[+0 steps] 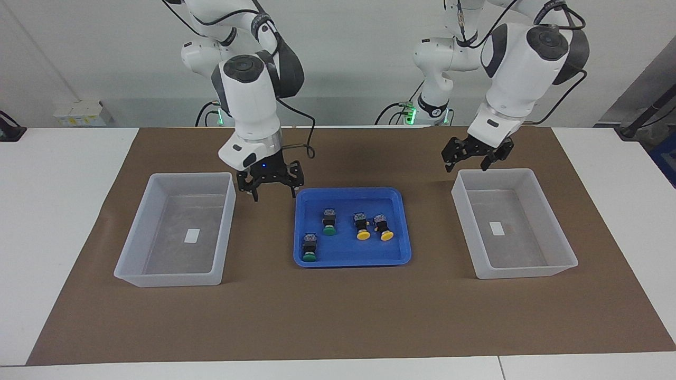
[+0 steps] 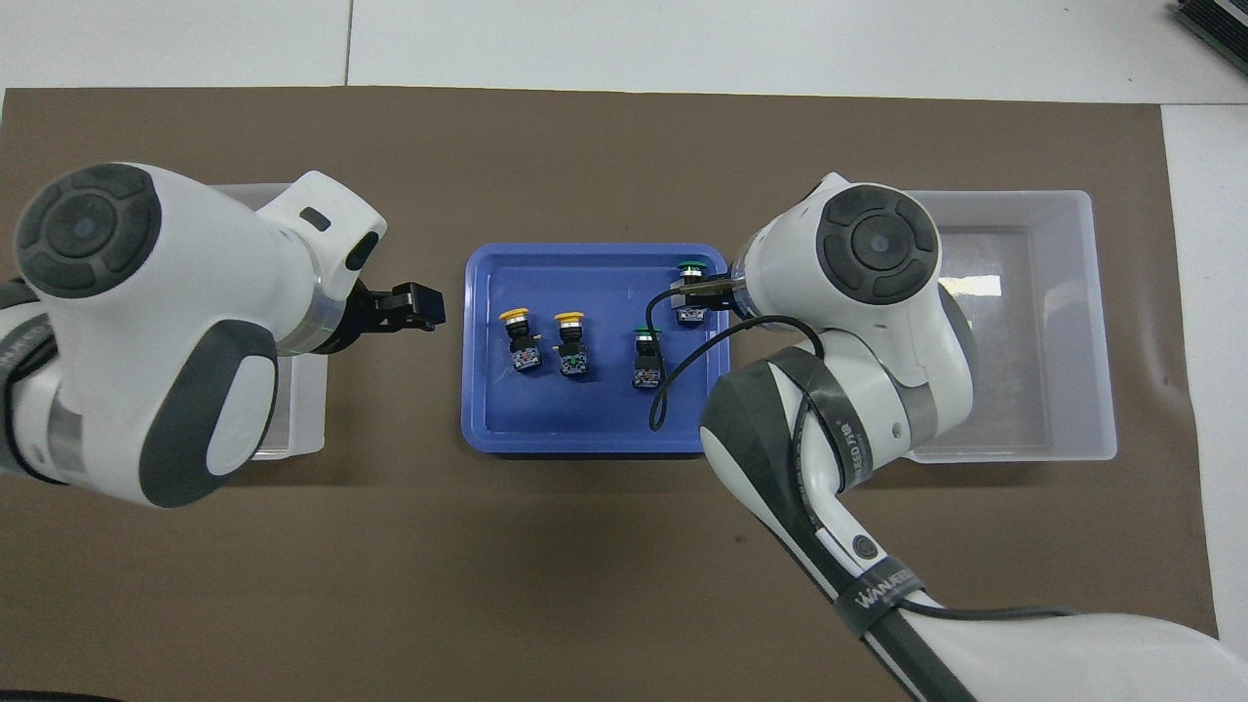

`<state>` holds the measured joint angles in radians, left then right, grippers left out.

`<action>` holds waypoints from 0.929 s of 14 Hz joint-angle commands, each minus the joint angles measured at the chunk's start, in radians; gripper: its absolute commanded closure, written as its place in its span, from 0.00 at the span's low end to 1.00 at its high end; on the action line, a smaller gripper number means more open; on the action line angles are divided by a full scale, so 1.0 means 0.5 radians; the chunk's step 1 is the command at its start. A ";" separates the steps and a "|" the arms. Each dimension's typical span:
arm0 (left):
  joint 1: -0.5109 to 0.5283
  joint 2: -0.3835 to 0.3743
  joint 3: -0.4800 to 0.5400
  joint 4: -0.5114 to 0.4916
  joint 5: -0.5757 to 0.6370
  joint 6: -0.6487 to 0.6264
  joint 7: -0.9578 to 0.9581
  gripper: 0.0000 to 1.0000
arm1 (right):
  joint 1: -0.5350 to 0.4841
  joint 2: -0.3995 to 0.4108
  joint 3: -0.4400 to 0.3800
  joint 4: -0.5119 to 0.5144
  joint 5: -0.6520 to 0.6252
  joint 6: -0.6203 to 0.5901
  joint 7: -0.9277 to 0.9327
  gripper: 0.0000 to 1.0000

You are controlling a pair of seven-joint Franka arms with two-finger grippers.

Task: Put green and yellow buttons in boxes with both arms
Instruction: 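Reach the left gripper toward a yellow button while the right gripper reaches green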

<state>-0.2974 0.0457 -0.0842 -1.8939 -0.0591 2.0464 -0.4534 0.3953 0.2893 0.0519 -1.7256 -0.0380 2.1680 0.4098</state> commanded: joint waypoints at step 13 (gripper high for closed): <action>-0.200 0.378 0.030 -0.228 -0.216 0.877 -0.066 0.09 | 0.262 0.188 -0.002 -0.313 -0.322 0.523 0.373 0.00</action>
<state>-0.3815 0.2140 -0.0837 -2.0027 -0.1465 2.4424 -0.4844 0.5158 0.3600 0.0518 -1.8718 -0.1451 2.3825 0.5306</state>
